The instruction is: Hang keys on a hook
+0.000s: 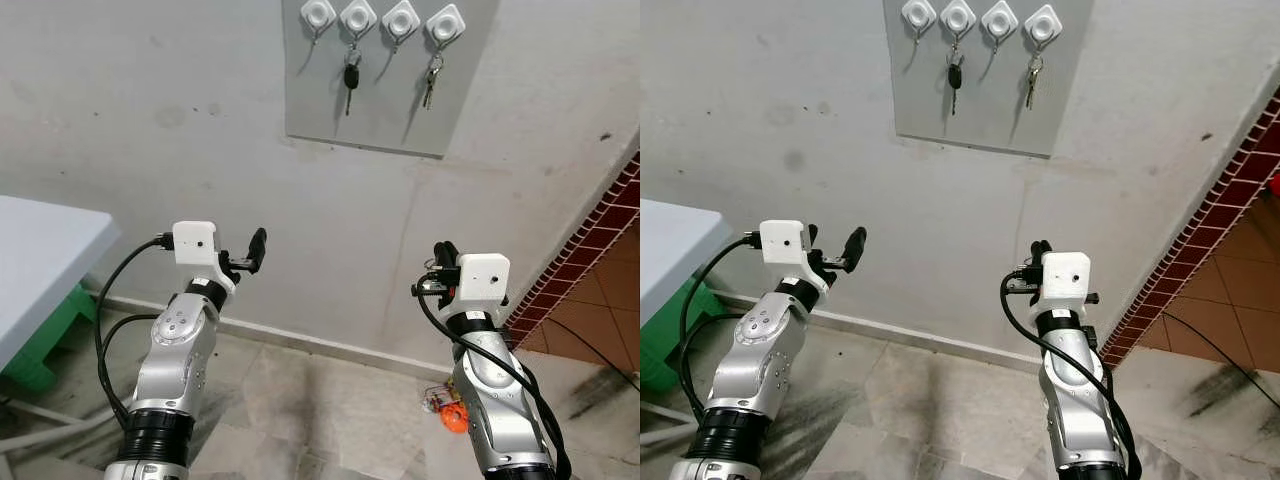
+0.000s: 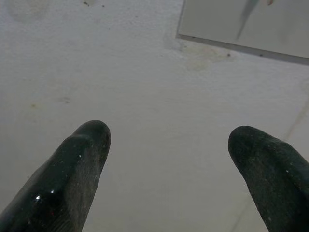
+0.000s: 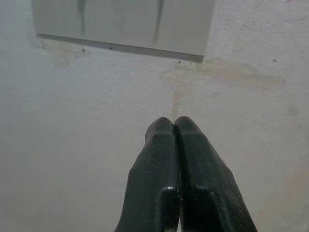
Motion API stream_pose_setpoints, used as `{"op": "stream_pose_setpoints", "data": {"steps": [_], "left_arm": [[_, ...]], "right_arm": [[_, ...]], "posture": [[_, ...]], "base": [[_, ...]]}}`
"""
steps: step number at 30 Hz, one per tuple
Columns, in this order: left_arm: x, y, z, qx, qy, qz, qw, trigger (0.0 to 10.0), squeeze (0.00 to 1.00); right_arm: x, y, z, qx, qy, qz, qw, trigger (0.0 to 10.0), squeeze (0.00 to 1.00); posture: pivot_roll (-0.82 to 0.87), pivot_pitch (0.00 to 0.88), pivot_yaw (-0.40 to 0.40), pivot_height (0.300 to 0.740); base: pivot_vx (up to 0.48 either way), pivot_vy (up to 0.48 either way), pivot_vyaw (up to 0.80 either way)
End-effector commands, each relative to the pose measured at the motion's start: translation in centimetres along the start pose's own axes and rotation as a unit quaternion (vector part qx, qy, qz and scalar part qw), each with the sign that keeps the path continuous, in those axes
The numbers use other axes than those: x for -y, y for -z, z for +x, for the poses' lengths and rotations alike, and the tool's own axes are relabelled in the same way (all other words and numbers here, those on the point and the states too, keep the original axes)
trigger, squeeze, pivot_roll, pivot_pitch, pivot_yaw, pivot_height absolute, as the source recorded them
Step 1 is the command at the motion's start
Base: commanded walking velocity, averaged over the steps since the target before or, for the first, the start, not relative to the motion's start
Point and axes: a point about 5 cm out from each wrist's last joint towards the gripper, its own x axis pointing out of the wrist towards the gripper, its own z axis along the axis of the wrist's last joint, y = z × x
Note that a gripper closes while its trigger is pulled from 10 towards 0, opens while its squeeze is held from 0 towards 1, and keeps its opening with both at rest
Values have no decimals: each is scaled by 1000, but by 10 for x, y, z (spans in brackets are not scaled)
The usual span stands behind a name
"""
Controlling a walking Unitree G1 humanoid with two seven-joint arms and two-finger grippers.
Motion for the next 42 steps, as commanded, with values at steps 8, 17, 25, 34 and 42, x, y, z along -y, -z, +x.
{"op": "stream_pose_setpoints", "data": {"steps": [8,17,25,34,42], "left_arm": [[-2,-4,0,4,-2,2,1000,10000,0],[-2,-4,0,5,-1,3,1000,10000,0],[-2,-5,2,6,0,3,1000,10000,0],[1,-6,3,8,6,3,1000,10000,0],[6,-8,2,21,8,6,1000,10000,0]], "right_arm": [[-1,-3,0,1,-1,2,1000,10000,0],[-1,-2,0,0,0,2,1000,10000,0],[-2,-2,2,0,-2,4,1000,10000,0],[-3,-2,3,1,-6,3,1000,10000,0],[-3,-2,4,1,-13,2,1000,10000,0]], "posture": [[-78,0,-3,740],[-79,0,-1,740],[-77,0,-1,740],[-77,0,-1,740],[-78,0,-3,740]], "base": [[306,0,0],[305,0,0],[307,0,0],[306,0,0],[38,0,0]]}}
